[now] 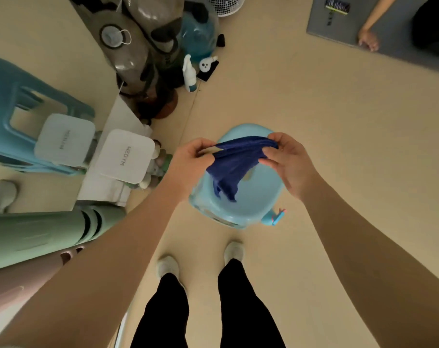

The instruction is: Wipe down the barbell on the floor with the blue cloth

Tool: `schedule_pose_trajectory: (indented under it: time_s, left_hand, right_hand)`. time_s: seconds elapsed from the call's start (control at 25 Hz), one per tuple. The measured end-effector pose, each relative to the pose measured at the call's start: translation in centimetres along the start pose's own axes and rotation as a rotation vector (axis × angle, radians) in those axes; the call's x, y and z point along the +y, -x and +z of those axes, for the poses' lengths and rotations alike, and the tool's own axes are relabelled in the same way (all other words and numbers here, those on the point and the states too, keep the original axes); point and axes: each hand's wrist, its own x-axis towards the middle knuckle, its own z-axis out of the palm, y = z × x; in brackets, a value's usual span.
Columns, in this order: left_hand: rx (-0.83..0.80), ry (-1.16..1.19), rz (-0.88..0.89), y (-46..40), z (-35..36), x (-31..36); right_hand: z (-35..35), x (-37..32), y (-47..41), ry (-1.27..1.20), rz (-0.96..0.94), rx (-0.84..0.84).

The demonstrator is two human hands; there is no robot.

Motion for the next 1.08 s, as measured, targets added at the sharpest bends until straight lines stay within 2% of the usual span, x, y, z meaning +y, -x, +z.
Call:
schedule_pose_trajectory:
  time_s: [0.12, 0.28, 0.36, 0.48, 0.56, 0.64, 0.72, 0.8, 0.84, 0.92, 1.0, 1.08]
  left_hand:
    - [-0.024, -0.003, 0.053, -1.1, 3.1, 0.5]
    - [-0.072, -0.357, 0.032, -2.0, 6.7, -4.7]
    - [-0.095, -0.493, 0.022, -2.9, 8.2, -8.7]
    - [-0.065, -0.524, -0.036, -5.1, 10.1, -13.2]
    - [0.009, -0.411, -0.054, -6.9, 11.5, -14.5]
    - [0.063, -0.474, 0.029, -8.2, 12.4, -16.0]
    - [0.016, -0.796, 0.182, -8.7, 12.7, -18.0]
    - [-0.195, -1.101, 0.299, -8.2, 12.7, -19.8]
    - [-0.270, -1.201, 0.306, -8.2, 12.7, -20.3]
    - [-0.268, -1.303, 0.377, -8.5, 12.8, -20.9]
    - [-0.266, -1.338, 0.447, -9.0, 12.9, -19.9]
    - [-0.272, -1.215, 0.343, -9.0, 12.3, -17.5]
  right_hand:
    - [-3.9, -0.9, 0.3, -0.108, 0.020, 0.029]
    - [-7.3, 4.2, 0.5, 0.229, 0.178, 0.148]
    - [-8.4, 8.5, 0.1, 0.304, 0.275, 0.195]
    - [-9.5, 14.3, -1.6, 0.403, 0.367, 0.282]
    - [-10.0, 16.2, -3.2, 0.396, 0.346, 0.390]
    - [-10.4, 17.7, -4.5, 0.518, 0.187, 0.457]
    - [-11.0, 19.3, -4.9, 0.916, -0.051, 0.314]
    - [-11.8, 21.2, -4.4, 1.259, -0.168, 0.040]
    - [-12.0, 21.7, -4.2, 1.361, -0.163, -0.059]
    - [-12.1, 21.7, -4.0, 1.453, -0.192, -0.107]
    - [-11.9, 20.7, -4.4, 1.504, -0.307, -0.089]
    - [-11.5, 18.2, -4.5, 1.337, -0.221, -0.072]
